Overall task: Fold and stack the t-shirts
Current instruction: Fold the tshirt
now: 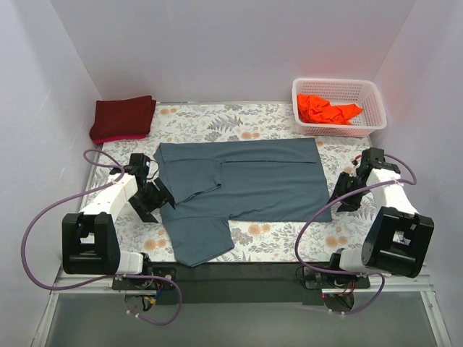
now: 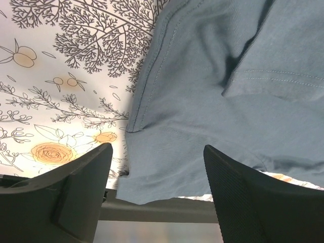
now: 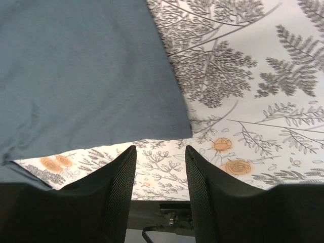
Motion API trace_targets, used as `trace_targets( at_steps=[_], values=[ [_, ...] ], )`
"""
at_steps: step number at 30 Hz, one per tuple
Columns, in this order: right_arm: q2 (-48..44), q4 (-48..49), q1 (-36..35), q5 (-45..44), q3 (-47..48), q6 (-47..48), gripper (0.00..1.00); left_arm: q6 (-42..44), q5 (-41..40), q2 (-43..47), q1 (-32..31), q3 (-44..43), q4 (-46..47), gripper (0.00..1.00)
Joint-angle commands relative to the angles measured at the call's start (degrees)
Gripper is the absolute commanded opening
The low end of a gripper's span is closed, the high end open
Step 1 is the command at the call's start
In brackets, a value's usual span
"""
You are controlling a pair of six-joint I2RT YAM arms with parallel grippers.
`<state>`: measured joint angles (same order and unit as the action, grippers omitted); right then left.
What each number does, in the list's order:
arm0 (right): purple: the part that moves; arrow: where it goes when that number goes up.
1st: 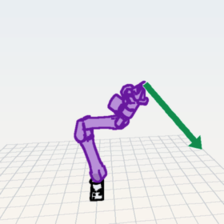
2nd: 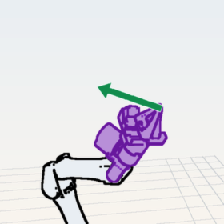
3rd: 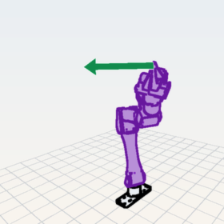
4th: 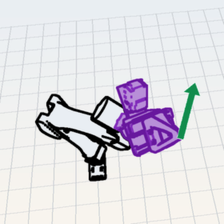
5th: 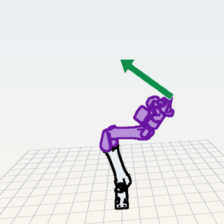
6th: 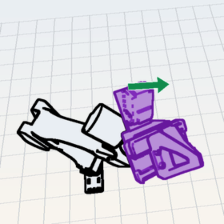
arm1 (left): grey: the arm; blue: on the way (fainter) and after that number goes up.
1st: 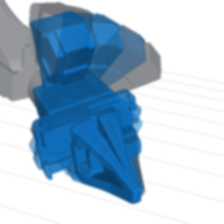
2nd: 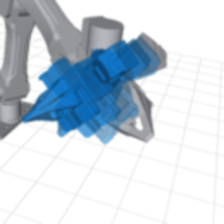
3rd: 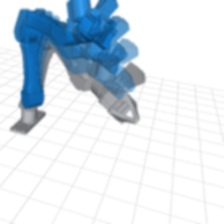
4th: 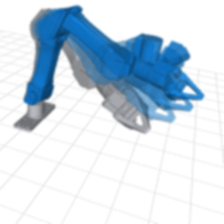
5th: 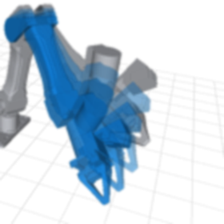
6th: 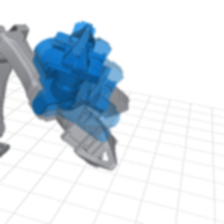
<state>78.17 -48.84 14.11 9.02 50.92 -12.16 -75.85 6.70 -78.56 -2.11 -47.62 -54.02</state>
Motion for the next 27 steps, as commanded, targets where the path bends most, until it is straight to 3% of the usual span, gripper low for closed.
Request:
trace_targets(
  at_steps=[1, 8, 21, 27],
  values=[
    [-2.05, 2.52, -1.19, 3.63, -0.99, 0.04, 0.51, -0.08, 0.24, 0.52, -0.18, -0.11, -0.47, 0.7],
    [-3.2, 4.8, -1.54, 3.64, -4.33, -0.58, 0.5, -0.79, -1.86, -0.88, -0.18, 1.03, 1.28, 0.59],
    [-5.48, 6.21, -1.54, -1.37, -7.58, -1.63, 0.5, -0.43, -3.36, -5.99, -0.18, 3.23, 4.36, 0.55],
    [-6.45, 6.91, -1.63, -4.79, -10.04, -3.13, 0.51, -0.96, -2.3, -7.13, -0.26, 3.76, 5.77, 0.45]
  ],
)
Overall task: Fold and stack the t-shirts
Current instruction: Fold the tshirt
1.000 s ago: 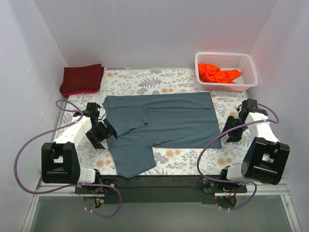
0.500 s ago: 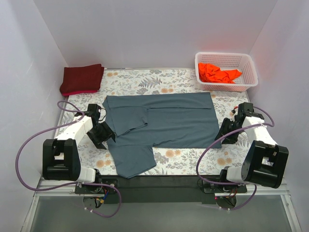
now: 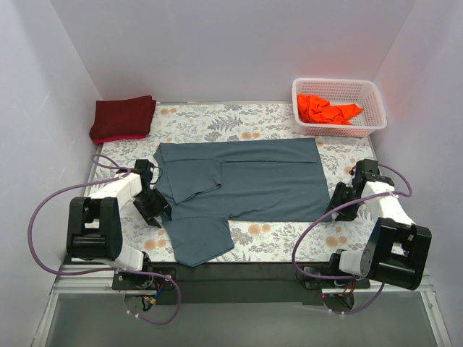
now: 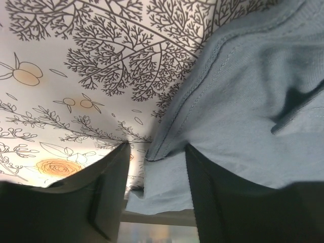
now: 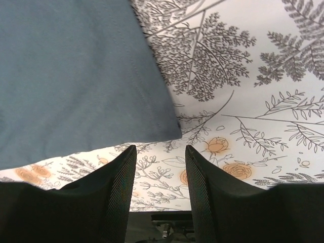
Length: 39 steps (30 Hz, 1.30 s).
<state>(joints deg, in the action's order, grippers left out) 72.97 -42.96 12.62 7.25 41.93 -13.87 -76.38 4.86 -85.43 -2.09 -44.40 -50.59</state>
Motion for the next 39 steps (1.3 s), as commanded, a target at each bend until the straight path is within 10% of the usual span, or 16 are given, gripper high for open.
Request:
trace_targets(
  at_steps=[1, 10, 39],
  values=[
    [-1.42, 1.04, -0.14, -3.46, -1.24, -1.77, 0.51, -0.44, -0.47, -0.27, -0.29, 0.63, 2.34, 0.42],
    [-1.87, 2.0, -0.14, -5.14, -2.82, -3.44, 0.59, -0.7, -0.38, 2.81, -0.29, 1.69, 0.4, 0.03],
    [1.47, 8.15, -0.05, -0.22, -7.83, -5.29, 0.39, 0.26, 1.11, 5.27, -0.29, 2.65, -1.09, 0.0]
  ],
)
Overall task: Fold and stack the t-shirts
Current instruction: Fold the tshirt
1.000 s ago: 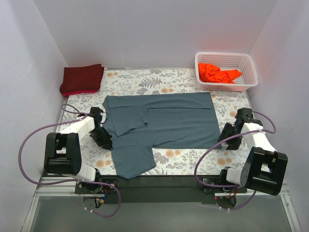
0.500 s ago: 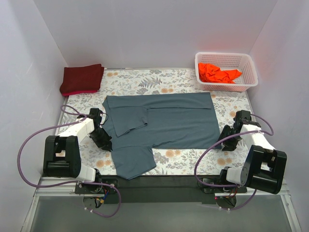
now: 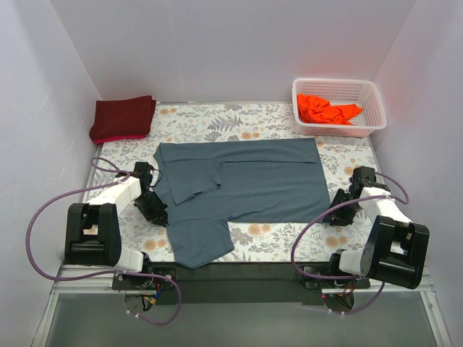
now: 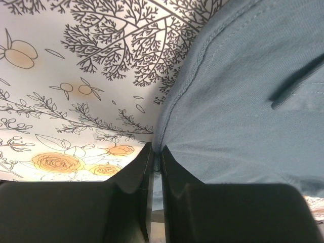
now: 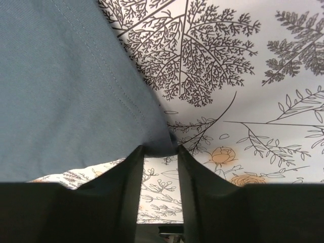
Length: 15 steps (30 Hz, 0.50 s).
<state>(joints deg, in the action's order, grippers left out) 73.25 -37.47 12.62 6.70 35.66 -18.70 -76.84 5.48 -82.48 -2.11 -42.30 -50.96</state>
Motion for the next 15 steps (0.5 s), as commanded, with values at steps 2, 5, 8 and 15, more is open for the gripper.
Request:
trace_targets(
  at_steps=[2, 5, 8, 15],
  values=[
    [1.19, 2.76, -0.05, 0.07, -1.65, -0.29, 0.34, 0.64, 0.59, 2.41, -0.26, 0.56, -0.81, 0.0],
    [1.01, 2.58, -0.14, -0.72, -1.38, 0.15, 0.22, 0.64, 0.85, 2.67, -0.26, 0.21, -1.25, 0.0],
    [1.01, 2.06, -0.05, -0.72, -1.21, 0.77, 0.05, 0.64, 0.85, 3.02, -0.26, -0.32, -1.95, 0.0],
    [-2.05, -7.43, -0.05, -2.65, 3.62, 3.57, 0.01, 0.9, 1.38, 5.92, -0.26, -1.9, -9.06, 0.0]
  ],
)
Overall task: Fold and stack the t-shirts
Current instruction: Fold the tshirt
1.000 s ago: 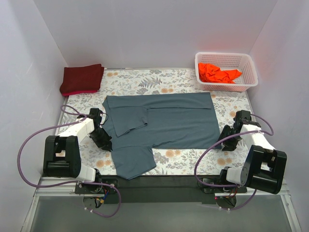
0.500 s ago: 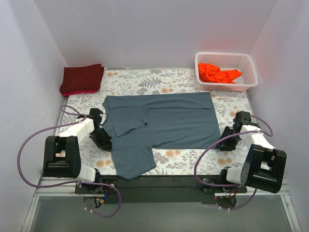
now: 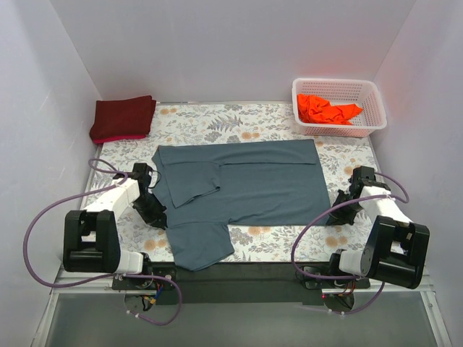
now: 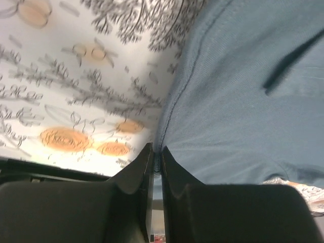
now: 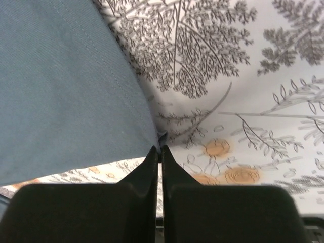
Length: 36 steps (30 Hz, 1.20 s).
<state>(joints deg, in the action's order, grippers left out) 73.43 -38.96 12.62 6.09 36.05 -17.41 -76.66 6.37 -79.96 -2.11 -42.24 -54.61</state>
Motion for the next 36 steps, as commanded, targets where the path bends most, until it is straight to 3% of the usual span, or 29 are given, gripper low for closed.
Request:
trace_targets(
  at_steps=[1, 5, 14, 24, 36],
  values=[
    [-2.67, -7.52, 0.12, -2.57, 3.93, 2.64, 0.01, 0.81, 0.48, 3.93, -0.18, -2.06, -6.29, 0.0],
    [-4.25, -13.33, 0.03, -5.82, 6.05, 3.79, 0.01, 0.55, -0.92, 6.05, 0.17, -2.67, -10.33, 0.0],
    [-4.26, -12.9, 0.65, -7.94, 9.73, 3.26, 0.01, -0.33, -2.34, 6.05, 2.02, -7.4, -10.7, 0.0],
    [4.95, -11.05, 0.47, -2.4, 21.86, 3.87, 0.01, -1.38, -0.48, 1.31, 2.02, -16.2, -7.8, 0.0],
    [16.47, -7.45, -0.67, -0.29, 32.93, 4.23, 0.01, -2.53, 1.1, -7.56, 5.62, -20.16, -2.17, 0.0]
  ],
)
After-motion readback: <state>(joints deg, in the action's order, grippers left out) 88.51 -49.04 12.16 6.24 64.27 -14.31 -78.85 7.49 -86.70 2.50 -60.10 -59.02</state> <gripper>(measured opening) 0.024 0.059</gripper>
